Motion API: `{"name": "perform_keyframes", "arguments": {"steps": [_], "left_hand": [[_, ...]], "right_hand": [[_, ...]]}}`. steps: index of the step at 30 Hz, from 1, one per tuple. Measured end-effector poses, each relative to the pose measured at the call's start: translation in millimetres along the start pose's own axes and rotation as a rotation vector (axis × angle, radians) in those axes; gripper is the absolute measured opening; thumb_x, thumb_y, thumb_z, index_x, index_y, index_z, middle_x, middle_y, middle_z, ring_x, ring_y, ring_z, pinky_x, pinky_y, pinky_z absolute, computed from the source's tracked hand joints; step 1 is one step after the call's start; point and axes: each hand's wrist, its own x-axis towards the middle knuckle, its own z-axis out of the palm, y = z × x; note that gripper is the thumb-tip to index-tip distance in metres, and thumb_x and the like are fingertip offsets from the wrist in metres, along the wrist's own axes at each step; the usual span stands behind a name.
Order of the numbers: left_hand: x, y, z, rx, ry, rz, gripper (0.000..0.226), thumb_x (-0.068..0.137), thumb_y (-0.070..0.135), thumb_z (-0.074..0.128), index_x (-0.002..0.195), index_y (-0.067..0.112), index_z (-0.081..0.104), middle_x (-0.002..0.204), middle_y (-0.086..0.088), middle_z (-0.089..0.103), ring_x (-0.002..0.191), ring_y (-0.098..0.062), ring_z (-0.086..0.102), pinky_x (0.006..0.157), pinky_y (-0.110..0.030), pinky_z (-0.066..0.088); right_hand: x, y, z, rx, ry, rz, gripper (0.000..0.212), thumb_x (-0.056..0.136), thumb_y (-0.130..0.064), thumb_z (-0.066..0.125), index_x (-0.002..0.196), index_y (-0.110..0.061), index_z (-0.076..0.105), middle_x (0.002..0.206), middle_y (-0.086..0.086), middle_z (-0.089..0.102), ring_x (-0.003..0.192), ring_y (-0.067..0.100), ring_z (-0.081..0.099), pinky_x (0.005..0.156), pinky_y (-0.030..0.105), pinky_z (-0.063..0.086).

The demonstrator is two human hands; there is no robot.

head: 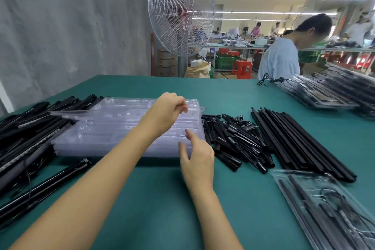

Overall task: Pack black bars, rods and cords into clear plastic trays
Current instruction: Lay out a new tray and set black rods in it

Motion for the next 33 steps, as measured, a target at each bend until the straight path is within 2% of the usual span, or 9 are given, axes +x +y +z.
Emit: {"name": "perform_keyframes", "arguments": {"steps": [4, 7, 10, 12, 15, 20, 27, 31, 33], "left_hand": [[-4, 2, 0, -0.038, -0.045, 0.027, 0.012, 0.09, 0.01, 0.06, 0.087, 0.004, 0.071, 0.079, 0.0, 0.057, 0.075, -0.011, 0.047, 0.066, -0.015, 0.029], [-10, 3, -1, -0.084, -0.104, -0.013, 0.008, 0.088, 0.012, 0.065, 0.084, 0.009, 0.071, 0.07, 0.012, 0.055, 0.065, 0.0, 0.048, 0.061, -0.008, 0.034], [-17, 1, 0, -0.155, -0.199, -0.085, 0.008, 0.085, 0.016, 0.068, 0.078, 0.018, 0.07, 0.07, 0.015, 0.062, 0.066, 0.0, 0.054, 0.063, -0.014, 0.039], [-21, -1, -1, -0.204, -0.228, -0.131, 0.008, 0.085, 0.021, 0.069, 0.081, 0.017, 0.073, 0.075, 0.008, 0.068, 0.072, -0.006, 0.061, 0.066, -0.022, 0.046], [-25, -2, -2, -0.224, -0.255, -0.163, 0.014, 0.087, 0.026, 0.067, 0.088, 0.016, 0.076, 0.082, 0.003, 0.072, 0.079, -0.008, 0.063, 0.072, -0.023, 0.049], [-25, 2, -1, -0.128, -0.286, -0.13, 0.018, 0.091, 0.026, 0.06, 0.089, 0.015, 0.074, 0.081, 0.003, 0.068, 0.075, -0.006, 0.059, 0.063, -0.017, 0.045], [-25, 0, 12, -0.037, -0.23, -0.093, 0.022, 0.096, 0.016, 0.049, 0.078, 0.019, 0.061, 0.068, 0.021, 0.05, 0.066, 0.003, 0.049, 0.056, -0.011, 0.031], [-25, 0, 22, 0.003, -0.206, -0.135, 0.025, 0.098, 0.016, 0.043, 0.076, 0.022, 0.053, 0.08, 0.007, 0.053, 0.079, -0.016, 0.053, 0.073, -0.033, 0.046], [-25, -2, 25, -0.006, -0.192, -0.165, 0.026, 0.098, 0.018, 0.042, 0.075, 0.023, 0.054, 0.078, 0.008, 0.052, 0.081, -0.02, 0.054, 0.075, -0.037, 0.047]], "right_hand": [[7, -4, -7, 0.318, -0.04, 0.191, 0.039, 0.097, -0.026, 0.046, 0.136, -0.022, 0.044, 0.112, -0.017, 0.062, 0.111, 0.015, 0.053, 0.105, 0.036, 0.033], [13, -6, -13, 0.594, -0.026, 0.329, 0.03, 0.097, -0.025, 0.047, 0.127, -0.024, 0.048, 0.103, -0.016, 0.067, 0.104, 0.01, 0.059, 0.094, 0.028, 0.041], [17, -5, -20, 0.752, 0.044, 0.386, 0.011, 0.096, -0.019, 0.049, 0.105, -0.016, 0.056, 0.085, -0.012, 0.071, 0.082, 0.008, 0.067, 0.077, 0.019, 0.045], [17, -5, -20, 0.76, 0.066, 0.389, 0.003, 0.094, -0.018, 0.054, 0.094, -0.017, 0.057, 0.078, -0.01, 0.071, 0.077, 0.008, 0.068, 0.072, 0.017, 0.046], [15, -4, -17, 0.738, 0.102, 0.385, 0.007, 0.092, -0.018, 0.057, 0.086, -0.019, 0.056, 0.076, -0.006, 0.071, 0.077, 0.008, 0.068, 0.068, 0.013, 0.045], [14, 0, -14, 0.721, 0.122, 0.37, 0.007, 0.094, -0.016, 0.054, 0.087, -0.013, 0.057, 0.081, -0.004, 0.072, 0.074, 0.005, 0.067, 0.064, 0.006, 0.043], [16, 1, -8, 0.708, 0.167, 0.361, 0.008, 0.093, -0.02, 0.056, 0.086, -0.015, 0.055, 0.077, -0.005, 0.071, 0.069, 0.003, 0.065, 0.066, 0.009, 0.044], [12, 2, 0, 0.611, 0.164, 0.323, 0.012, 0.09, -0.02, 0.062, 0.094, -0.02, 0.05, 0.086, -0.009, 0.065, 0.073, -0.005, 0.058, 0.069, 0.009, 0.043], [10, 1, 4, 0.548, 0.159, 0.296, 0.02, 0.089, -0.021, 0.062, 0.102, -0.019, 0.046, 0.093, -0.012, 0.063, 0.078, -0.004, 0.057, 0.076, 0.017, 0.046]]}}
